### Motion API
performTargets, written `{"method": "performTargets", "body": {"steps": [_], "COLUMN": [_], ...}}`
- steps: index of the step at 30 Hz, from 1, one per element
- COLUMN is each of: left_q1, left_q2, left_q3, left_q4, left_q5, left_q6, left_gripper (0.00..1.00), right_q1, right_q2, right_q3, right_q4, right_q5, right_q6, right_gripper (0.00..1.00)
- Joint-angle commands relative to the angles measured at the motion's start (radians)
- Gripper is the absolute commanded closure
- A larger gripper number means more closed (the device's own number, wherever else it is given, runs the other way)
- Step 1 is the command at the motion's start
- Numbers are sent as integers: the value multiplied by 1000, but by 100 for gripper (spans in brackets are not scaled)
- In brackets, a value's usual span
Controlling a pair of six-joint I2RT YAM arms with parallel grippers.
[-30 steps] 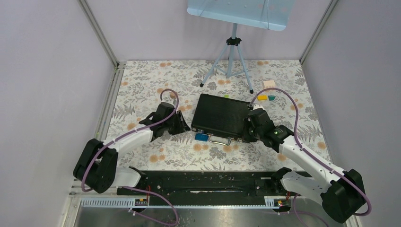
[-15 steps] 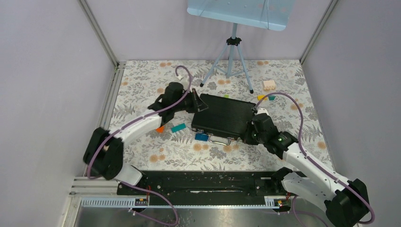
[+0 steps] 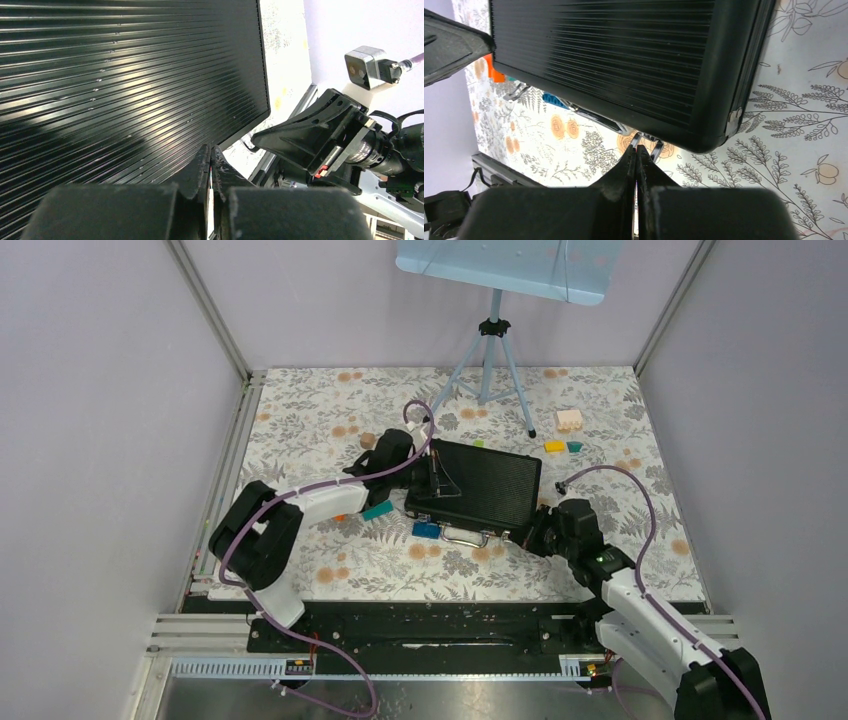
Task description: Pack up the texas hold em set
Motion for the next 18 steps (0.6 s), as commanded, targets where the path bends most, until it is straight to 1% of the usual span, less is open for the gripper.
{"method": "performTargets", "body": {"steps": [1,3,5,7,10,12,15,18], "left_q1": [-1,0,-1,-2,-2,-3,-3,-3], "left_q2": [9,15,25,35,52,66,75,78], "left_q3": [4,1,1,1,-1,-8,-38,-78], "left_q4": [76,77,75,72,66,69,88,106], "left_q5": [28,27,29,29,25,23,19,4], "left_q6": [-4,-3,-3,0,1,-5,-35,-57], "left_gripper": [100,100,100,100,100,100,100,100], "right_q1": [-5,-5,-6,-6,-5,-5,-5,-5], "right_q2": [-59,-86,-87,-55,45,88,98,75], "right_q3": [13,22,29,29,20,4,-16,-18], "right_q4": [28,24,37,65,155,190,196,126], "right_q5": [-27,-3,-11,-73,-183,-213,-201,-148], "right_q6": [18,0,-9,-10,4,30,49,48], "right_gripper": [100,100,100,100,100,100,100,100]}}
